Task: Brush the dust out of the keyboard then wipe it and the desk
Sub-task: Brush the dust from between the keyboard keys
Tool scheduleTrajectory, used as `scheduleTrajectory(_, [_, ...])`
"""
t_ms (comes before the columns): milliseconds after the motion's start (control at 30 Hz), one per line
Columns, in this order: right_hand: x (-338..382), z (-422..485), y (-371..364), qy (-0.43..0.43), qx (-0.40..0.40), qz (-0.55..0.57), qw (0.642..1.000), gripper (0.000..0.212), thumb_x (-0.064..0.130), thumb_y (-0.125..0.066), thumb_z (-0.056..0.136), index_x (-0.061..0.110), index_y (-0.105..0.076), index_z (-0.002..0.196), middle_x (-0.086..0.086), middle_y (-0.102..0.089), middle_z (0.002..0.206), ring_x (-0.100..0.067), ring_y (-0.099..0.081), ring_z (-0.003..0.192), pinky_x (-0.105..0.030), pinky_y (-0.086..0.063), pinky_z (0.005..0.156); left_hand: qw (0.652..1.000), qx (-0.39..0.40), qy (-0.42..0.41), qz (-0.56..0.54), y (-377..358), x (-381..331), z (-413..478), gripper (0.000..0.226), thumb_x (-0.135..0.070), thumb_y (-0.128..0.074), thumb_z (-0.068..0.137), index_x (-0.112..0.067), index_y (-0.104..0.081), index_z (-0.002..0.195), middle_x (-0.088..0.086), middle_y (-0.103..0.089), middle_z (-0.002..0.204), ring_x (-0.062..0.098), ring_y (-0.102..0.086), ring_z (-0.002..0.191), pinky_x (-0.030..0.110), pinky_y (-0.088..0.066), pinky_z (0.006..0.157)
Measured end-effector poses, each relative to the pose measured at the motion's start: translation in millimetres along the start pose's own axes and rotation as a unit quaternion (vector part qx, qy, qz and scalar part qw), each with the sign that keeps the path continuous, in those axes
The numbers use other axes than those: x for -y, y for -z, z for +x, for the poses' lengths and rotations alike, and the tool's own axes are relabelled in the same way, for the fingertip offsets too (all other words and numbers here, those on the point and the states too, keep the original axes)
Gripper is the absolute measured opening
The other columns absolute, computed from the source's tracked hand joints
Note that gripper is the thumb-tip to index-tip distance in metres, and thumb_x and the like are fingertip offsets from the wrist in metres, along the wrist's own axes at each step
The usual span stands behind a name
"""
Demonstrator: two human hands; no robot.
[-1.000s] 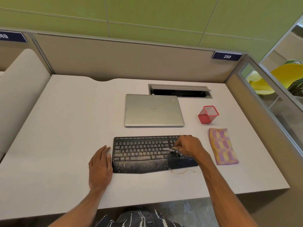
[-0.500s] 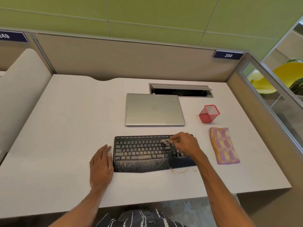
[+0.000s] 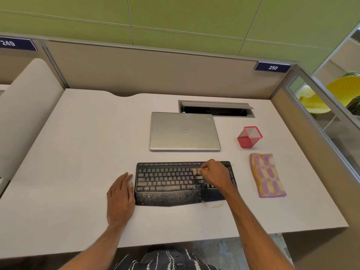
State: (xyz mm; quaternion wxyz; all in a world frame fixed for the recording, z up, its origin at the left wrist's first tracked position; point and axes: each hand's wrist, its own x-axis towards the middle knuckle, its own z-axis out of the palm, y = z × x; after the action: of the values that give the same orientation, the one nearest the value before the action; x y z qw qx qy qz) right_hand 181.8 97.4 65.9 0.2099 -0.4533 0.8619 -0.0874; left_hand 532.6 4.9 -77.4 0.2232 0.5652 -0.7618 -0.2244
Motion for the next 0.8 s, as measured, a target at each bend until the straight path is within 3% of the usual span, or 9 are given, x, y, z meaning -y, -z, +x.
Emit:
scheduleTrajectory(200, [-3,0,-6,0.011,0.076,-0.025,0.997,0.019,0.021,-0.064,0.089,0.020,-0.083,0.093,0.009,-0.078,0.082,-0.008,-0.068,0.064,-0.023,-0.049,0.058,1.000,-0.001,-0.001,-0.002,0,0,1,0.048,-0.045,-0.026,0.116,-0.033,-0.055,0.153,-0.012,-0.050,0.162,0.014,-0.042,0.153,0.044,-0.032,0.127])
scheduleTrajectory(367, [1,-1,-3,0.016,0.007,-0.014,1.000,0.017,0.027,-0.064,0.095,0.024,-0.080,0.099,0.015,-0.071,0.075,0.000,-0.062,0.062,-0.019,-0.040,0.054,1.000,-0.001,-0.003,-0.001,-1,2,1,0.048,-0.045,-0.026,0.116,-0.032,-0.055,0.152,-0.011,-0.050,0.162,0.016,-0.043,0.152,0.045,-0.033,0.127])
scheduleTrajectory(433, [1,-2,-7,0.026,0.026,-0.030,0.999,0.017,0.028,-0.064,0.097,0.025,-0.080,0.102,0.014,-0.072,0.077,0.000,-0.060,0.060,-0.019,-0.040,0.053,1.000,-0.003,-0.005,0.002,-2,2,0,0.048,-0.045,-0.026,0.116,-0.032,-0.055,0.152,-0.011,-0.050,0.162,0.016,-0.043,0.152,0.045,-0.034,0.126])
scheduleTrajectory(533, [-1,-2,-5,0.044,0.073,-0.085,0.993,0.020,0.033,-0.064,0.096,0.025,-0.081,0.103,0.011,-0.078,0.089,-0.007,-0.067,0.069,-0.025,-0.051,0.064,1.000,-0.006,-0.004,-0.001,-2,3,1,0.048,-0.044,-0.026,0.116,-0.032,-0.056,0.152,-0.011,-0.051,0.162,0.015,-0.044,0.152,0.045,-0.034,0.126])
scheduleTrajectory(600, [-3,0,4,0.065,0.056,-0.125,0.988,0.022,0.041,-0.066,0.095,0.028,-0.082,0.105,0.014,-0.079,0.093,-0.008,-0.067,0.076,-0.030,-0.056,0.076,1.000,-0.004,-0.005,0.001,-1,2,1,0.048,-0.044,-0.027,0.116,-0.031,-0.056,0.152,-0.011,-0.050,0.162,0.016,-0.044,0.152,0.045,-0.034,0.126])
scheduleTrajectory(700, [-10,4,14,0.110,0.028,-0.199,0.973,0.022,0.041,-0.071,0.094,0.032,-0.078,0.112,0.014,-0.077,0.099,-0.009,-0.061,0.078,-0.031,-0.055,0.082,1.000,-0.002,-0.006,0.000,-2,3,1,0.048,-0.044,-0.026,0.116,-0.032,-0.055,0.152,-0.011,-0.050,0.162,0.016,-0.043,0.152,0.046,-0.034,0.126])
scheduleTrajectory(800, [-11,7,10,0.138,0.041,-0.237,0.961,0.025,0.038,-0.073,0.094,0.032,-0.075,0.118,0.014,-0.076,0.107,-0.011,-0.066,0.090,-0.035,-0.056,0.089,1.000,-0.001,-0.004,0.002,-2,3,2,0.049,-0.045,-0.025,0.116,-0.032,-0.055,0.152,-0.011,-0.050,0.162,0.016,-0.043,0.152,0.045,-0.033,0.127])
